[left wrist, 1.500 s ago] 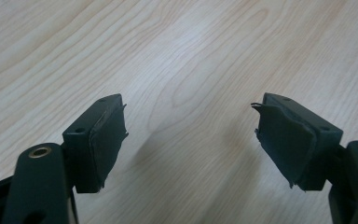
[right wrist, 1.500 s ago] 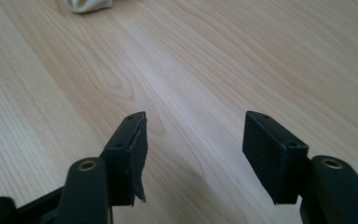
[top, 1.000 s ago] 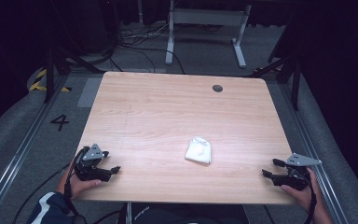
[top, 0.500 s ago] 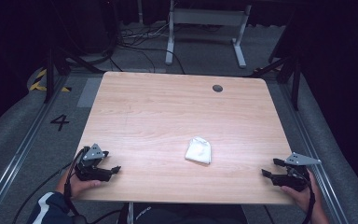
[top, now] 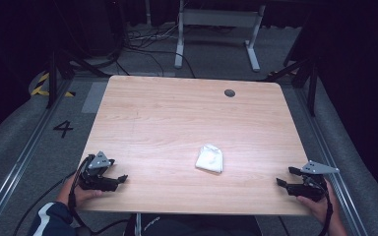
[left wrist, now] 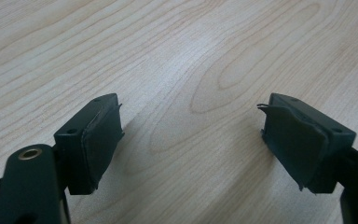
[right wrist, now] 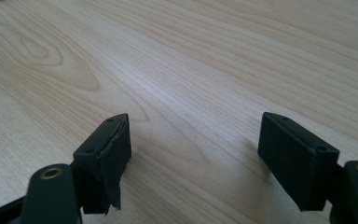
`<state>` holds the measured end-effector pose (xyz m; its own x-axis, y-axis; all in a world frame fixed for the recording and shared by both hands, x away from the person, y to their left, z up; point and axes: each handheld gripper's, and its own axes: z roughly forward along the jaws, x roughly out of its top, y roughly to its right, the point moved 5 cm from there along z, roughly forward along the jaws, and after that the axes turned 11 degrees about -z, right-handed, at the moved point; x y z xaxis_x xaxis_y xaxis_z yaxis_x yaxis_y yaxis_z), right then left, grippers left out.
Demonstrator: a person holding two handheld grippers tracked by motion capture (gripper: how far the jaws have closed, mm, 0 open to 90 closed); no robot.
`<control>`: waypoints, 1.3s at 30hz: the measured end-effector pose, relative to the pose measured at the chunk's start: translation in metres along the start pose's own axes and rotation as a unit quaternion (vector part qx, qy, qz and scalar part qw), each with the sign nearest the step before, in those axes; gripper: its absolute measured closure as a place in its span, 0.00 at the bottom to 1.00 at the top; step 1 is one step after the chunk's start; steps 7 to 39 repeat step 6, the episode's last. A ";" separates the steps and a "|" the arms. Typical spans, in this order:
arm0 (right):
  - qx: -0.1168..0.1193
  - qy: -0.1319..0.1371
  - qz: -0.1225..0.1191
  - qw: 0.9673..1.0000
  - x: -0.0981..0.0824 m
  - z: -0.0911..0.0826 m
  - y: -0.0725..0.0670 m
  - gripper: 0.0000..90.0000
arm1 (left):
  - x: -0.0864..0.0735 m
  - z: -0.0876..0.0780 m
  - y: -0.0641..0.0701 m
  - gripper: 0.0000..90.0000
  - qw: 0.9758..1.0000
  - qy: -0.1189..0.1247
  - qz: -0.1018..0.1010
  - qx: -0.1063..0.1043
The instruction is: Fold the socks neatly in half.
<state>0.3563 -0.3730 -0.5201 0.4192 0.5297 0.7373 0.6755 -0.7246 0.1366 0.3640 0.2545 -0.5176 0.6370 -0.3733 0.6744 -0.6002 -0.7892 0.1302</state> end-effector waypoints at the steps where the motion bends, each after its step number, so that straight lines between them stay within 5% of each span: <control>1: -0.001 0.000 0.000 1.000 0.000 0.000 0.000 0.29 | 0.000 0.000 0.000 0.21 1.000 0.000 -0.001 0.001; 39: -0.001 0.000 0.000 1.000 0.000 0.000 0.000 0.29 | 0.000 0.001 0.001 0.20 1.000 0.001 -0.009 -0.004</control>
